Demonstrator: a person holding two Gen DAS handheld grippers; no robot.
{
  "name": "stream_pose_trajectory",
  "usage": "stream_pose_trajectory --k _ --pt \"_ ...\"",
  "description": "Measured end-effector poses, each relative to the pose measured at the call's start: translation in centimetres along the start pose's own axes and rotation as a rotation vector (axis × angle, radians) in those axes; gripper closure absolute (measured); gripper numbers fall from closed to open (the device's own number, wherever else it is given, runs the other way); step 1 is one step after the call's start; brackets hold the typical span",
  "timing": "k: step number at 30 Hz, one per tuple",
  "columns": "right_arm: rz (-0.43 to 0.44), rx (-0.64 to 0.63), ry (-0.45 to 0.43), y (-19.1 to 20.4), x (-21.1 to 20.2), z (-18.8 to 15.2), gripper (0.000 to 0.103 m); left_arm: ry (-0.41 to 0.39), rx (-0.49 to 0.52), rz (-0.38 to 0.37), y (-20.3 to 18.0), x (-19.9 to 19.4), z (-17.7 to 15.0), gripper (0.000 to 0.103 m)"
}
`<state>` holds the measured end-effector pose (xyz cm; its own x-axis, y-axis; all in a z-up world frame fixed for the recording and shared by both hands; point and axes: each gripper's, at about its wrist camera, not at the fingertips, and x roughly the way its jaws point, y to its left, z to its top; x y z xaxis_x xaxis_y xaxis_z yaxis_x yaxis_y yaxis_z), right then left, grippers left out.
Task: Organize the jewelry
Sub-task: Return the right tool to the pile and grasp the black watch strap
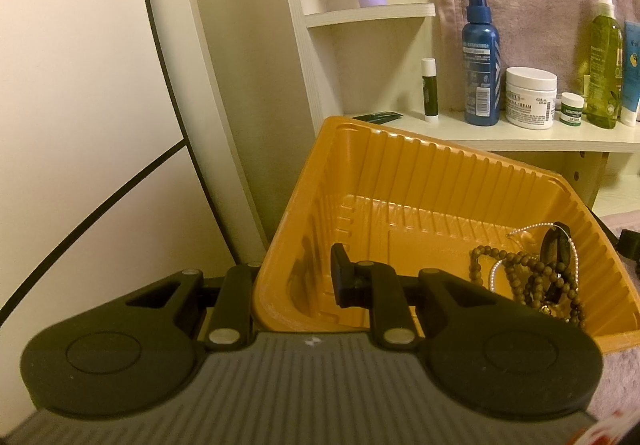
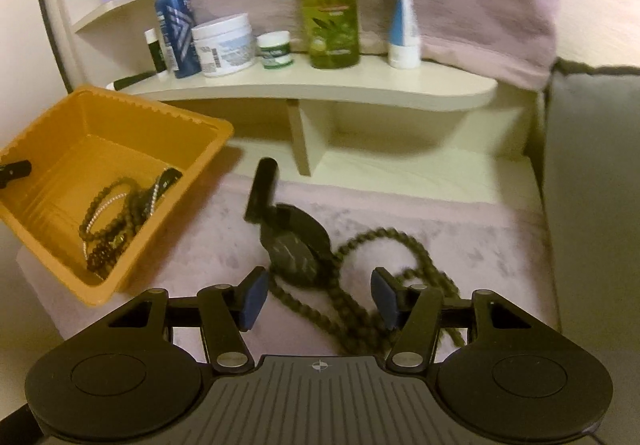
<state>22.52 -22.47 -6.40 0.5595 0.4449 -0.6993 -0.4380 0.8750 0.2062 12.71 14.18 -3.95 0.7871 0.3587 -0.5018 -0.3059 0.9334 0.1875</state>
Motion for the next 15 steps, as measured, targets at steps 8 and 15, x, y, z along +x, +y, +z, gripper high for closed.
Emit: stream_pose_trajectory --k 8,15 --pt "0.041 -0.047 -0.027 2.0 1.3 1.5 0.046 0.001 0.001 -0.003 0.0 0.2 0.1 0.084" --pt "0.061 -0.102 -0.035 3.9 3.5 2.3 0.046 0.009 0.001 -0.007 0.3 1.0 0.0 0.084"
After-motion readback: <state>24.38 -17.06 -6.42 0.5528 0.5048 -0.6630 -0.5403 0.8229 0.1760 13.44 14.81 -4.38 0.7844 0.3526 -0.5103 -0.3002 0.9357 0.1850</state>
